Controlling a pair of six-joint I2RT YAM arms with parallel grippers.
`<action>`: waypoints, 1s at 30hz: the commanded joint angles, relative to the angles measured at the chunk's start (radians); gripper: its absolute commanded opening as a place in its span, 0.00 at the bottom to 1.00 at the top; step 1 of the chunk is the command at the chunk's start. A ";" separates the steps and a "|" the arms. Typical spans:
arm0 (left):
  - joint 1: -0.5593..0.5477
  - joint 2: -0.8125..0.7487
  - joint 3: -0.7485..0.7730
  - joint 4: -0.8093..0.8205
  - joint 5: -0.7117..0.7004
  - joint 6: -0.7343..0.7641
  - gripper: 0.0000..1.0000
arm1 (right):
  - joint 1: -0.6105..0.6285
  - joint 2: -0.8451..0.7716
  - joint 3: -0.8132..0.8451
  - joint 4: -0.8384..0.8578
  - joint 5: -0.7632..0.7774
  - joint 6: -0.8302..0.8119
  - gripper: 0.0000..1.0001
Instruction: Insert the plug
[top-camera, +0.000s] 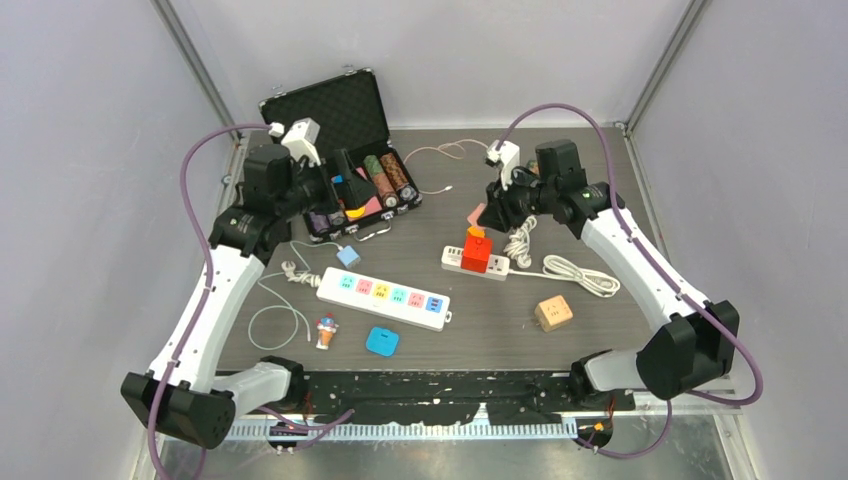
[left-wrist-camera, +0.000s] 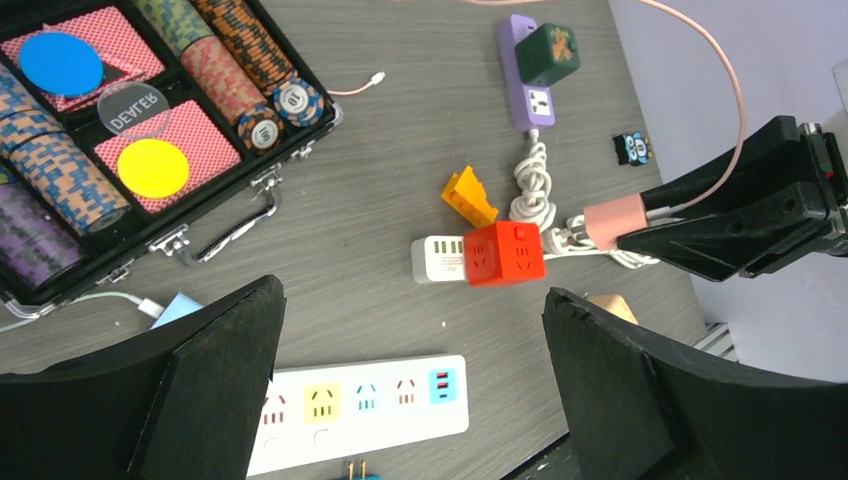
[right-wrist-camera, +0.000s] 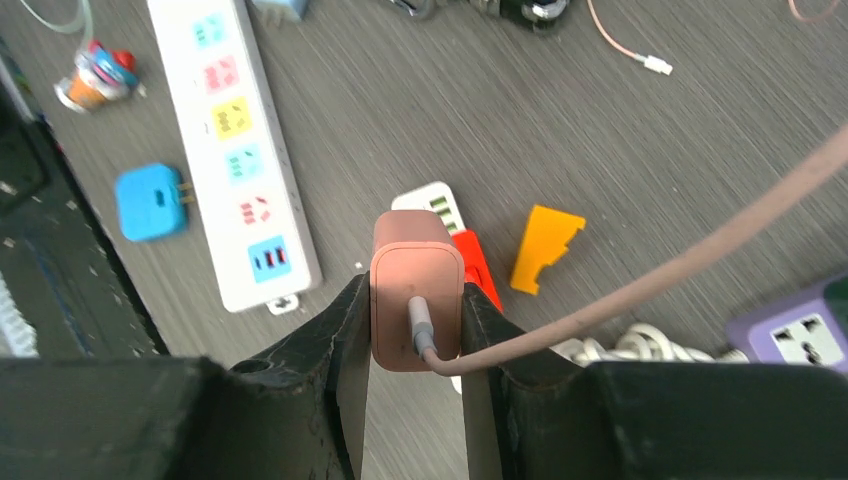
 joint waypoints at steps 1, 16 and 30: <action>0.006 -0.002 0.009 -0.027 0.014 0.045 1.00 | 0.005 -0.034 0.039 -0.113 0.075 -0.209 0.05; 0.012 -0.022 0.049 -0.078 -0.019 0.090 1.00 | 0.196 0.138 0.192 -0.261 0.246 -0.396 0.05; 0.013 -0.028 0.008 -0.049 0.001 0.077 1.00 | 0.207 0.236 0.249 -0.368 0.287 -0.478 0.05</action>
